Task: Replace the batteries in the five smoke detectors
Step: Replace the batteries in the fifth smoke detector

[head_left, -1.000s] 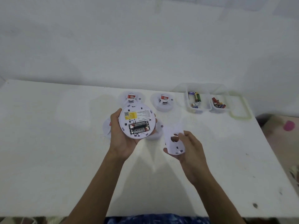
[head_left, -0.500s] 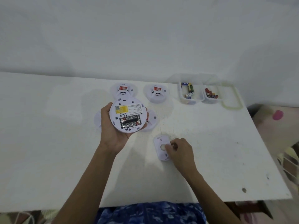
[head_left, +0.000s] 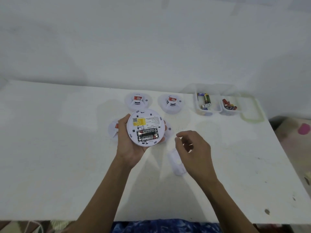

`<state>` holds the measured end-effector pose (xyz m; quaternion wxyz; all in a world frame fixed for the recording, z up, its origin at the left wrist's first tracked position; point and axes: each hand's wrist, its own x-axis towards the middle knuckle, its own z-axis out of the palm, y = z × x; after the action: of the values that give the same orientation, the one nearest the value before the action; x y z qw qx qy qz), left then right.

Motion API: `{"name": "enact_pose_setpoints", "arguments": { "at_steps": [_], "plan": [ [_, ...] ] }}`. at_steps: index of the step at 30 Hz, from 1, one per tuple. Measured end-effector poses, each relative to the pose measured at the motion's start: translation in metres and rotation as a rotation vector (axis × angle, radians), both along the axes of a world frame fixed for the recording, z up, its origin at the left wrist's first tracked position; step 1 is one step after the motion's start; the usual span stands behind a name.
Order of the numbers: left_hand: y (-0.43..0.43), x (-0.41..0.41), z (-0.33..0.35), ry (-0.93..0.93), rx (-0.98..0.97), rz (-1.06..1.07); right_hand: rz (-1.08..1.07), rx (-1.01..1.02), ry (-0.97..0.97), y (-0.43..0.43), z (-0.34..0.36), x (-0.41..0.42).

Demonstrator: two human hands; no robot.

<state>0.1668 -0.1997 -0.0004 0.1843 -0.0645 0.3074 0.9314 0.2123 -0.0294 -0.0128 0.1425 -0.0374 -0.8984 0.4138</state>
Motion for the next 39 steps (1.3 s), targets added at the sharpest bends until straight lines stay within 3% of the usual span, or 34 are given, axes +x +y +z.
{"name": "enact_pose_setpoints", "arguments": {
  "at_steps": [4,21,31,39],
  "plan": [
    [0.001,0.0,-0.001,0.003,0.008,0.006,0.119,0.047,0.146,-0.024,0.028,-0.002],
    [0.003,0.003,0.007,0.049,-0.025,-0.001,0.403,0.372,0.294,-0.045,0.04,-0.022],
    [0.001,0.003,-0.001,0.016,-0.074,-0.002,0.843,0.68,0.193,-0.031,0.065,-0.059],
    [-0.003,0.0,-0.01,-0.003,-0.187,-0.012,0.99,0.801,0.153,-0.033,0.074,-0.069]
  ]
}}
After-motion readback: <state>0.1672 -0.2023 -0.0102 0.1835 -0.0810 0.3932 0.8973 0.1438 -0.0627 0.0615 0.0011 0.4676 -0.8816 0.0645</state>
